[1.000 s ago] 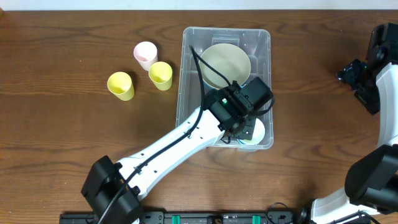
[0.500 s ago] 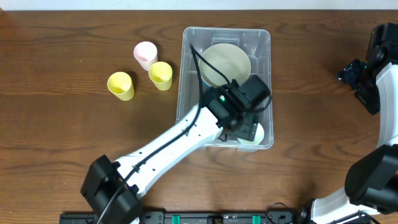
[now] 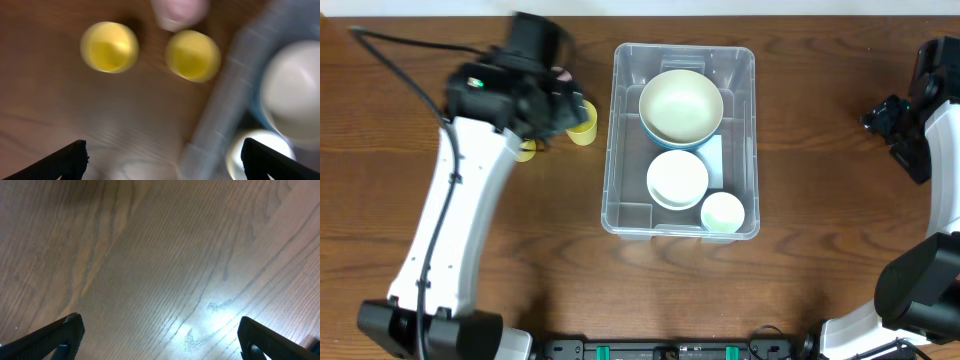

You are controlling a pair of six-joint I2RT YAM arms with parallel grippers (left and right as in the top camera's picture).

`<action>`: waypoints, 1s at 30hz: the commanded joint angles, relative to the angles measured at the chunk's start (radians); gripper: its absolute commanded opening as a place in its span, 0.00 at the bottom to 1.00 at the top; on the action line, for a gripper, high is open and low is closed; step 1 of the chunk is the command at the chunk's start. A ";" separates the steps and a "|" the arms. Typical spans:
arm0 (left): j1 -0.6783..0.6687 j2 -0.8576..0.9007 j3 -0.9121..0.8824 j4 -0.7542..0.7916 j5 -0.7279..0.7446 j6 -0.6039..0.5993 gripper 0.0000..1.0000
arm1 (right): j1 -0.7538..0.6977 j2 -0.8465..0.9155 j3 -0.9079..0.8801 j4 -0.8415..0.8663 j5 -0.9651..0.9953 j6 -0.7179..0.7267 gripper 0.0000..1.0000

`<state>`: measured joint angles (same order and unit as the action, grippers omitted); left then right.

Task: Pack container
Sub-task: 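Move the left gripper to the yellow cup and grasp it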

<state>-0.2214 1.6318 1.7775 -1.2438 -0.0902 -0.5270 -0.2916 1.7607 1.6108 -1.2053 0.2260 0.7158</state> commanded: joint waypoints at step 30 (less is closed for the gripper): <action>0.391 0.458 -0.026 0.071 0.109 0.033 0.98 | -0.003 -0.005 -0.001 0.002 0.021 0.013 0.99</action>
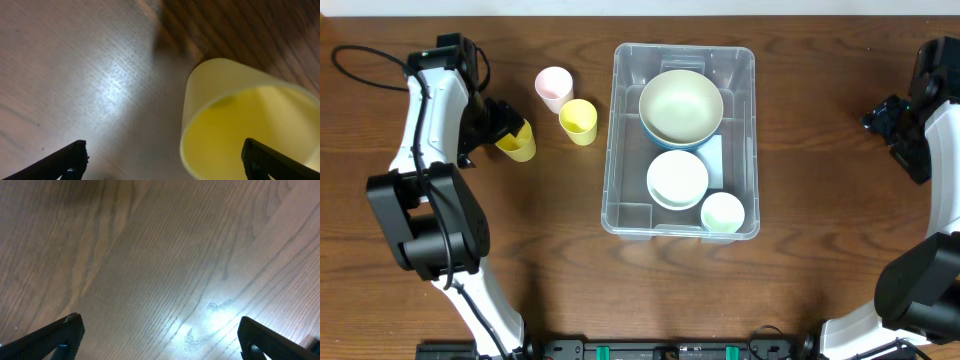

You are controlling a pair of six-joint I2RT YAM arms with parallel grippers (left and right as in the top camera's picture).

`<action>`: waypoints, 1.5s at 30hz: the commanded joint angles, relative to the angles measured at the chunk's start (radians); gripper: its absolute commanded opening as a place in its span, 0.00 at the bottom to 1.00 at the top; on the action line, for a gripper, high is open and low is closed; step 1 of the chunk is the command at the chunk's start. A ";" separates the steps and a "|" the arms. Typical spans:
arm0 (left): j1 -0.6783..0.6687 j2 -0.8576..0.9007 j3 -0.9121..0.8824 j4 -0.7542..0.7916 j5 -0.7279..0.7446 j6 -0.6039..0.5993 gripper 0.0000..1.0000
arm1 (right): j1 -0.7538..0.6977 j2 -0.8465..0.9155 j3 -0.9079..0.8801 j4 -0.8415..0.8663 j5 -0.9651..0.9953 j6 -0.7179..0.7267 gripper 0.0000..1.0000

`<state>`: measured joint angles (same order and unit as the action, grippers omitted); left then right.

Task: Pack container
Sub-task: 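Move the left gripper to the yellow cup and grasp it, then carry the yellow cup into the container's front right onto the green cup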

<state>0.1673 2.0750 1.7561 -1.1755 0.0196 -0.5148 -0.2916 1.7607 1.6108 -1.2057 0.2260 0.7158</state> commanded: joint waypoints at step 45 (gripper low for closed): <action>0.003 0.024 -0.073 0.128 0.000 0.021 0.06 | -0.003 -0.005 -0.001 0.002 0.021 0.013 0.99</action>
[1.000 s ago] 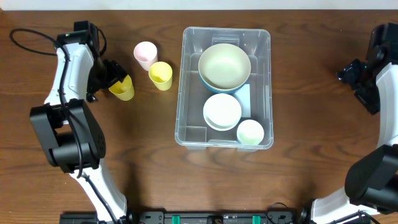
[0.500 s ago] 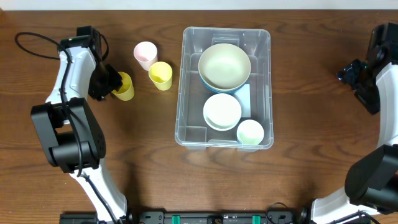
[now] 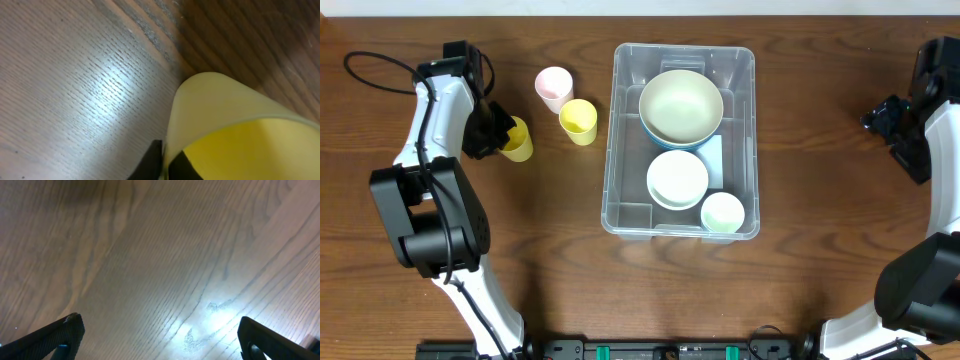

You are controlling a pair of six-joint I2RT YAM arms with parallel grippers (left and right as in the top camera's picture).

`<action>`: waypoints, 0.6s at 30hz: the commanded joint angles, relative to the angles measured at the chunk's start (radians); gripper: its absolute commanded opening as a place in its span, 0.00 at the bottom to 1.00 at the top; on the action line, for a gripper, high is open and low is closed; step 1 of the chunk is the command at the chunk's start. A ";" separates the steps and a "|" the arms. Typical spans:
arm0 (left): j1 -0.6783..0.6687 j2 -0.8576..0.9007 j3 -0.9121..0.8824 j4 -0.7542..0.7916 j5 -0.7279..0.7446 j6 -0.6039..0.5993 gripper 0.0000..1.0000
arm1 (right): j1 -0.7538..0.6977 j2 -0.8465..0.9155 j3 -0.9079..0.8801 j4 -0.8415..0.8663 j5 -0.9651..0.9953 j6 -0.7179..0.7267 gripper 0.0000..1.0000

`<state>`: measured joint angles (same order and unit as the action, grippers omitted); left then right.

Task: Pack container
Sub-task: 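Carry the yellow cup into the container's front right onto the green cup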

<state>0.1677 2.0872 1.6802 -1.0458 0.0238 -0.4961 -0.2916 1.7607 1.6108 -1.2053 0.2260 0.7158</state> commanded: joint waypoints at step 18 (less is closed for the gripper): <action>-0.013 -0.283 0.122 -0.051 0.200 0.152 0.06 | -0.003 -0.005 -0.001 0.002 0.021 0.013 0.99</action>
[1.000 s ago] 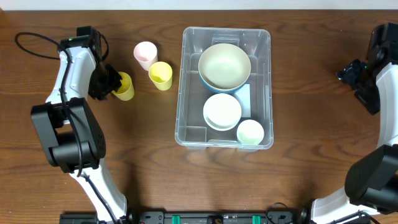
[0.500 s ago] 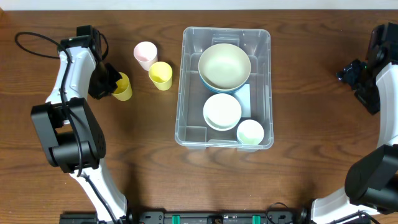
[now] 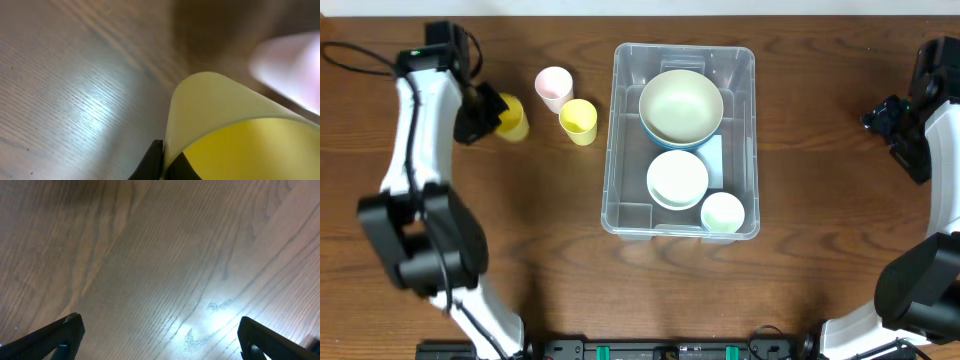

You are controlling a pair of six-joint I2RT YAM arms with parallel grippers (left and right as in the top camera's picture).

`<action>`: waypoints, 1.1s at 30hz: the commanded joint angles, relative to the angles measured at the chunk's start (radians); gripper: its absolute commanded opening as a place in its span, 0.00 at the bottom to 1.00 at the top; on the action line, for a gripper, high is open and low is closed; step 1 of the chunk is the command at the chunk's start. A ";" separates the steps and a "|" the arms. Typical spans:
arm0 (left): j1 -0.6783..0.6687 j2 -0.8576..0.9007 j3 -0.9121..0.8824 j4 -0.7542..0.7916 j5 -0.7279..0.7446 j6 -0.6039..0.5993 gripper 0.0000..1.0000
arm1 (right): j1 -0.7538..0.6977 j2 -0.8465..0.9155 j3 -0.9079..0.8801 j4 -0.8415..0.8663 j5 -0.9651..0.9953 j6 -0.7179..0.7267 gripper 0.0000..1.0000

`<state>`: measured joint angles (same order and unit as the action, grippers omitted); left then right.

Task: Pack container
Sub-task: 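Carry the yellow cup into the container's front right onto the green cup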

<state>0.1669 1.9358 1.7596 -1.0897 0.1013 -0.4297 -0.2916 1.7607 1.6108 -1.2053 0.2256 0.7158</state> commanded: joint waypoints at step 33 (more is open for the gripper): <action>-0.966 -0.259 -0.024 -0.115 0.133 0.020 0.06 | -0.003 -0.005 -0.001 0.002 0.021 0.013 0.99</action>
<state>-0.7849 1.6264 1.7466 -1.2079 0.2687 -0.3851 -0.2916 1.7607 1.6108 -1.2057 0.2260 0.7158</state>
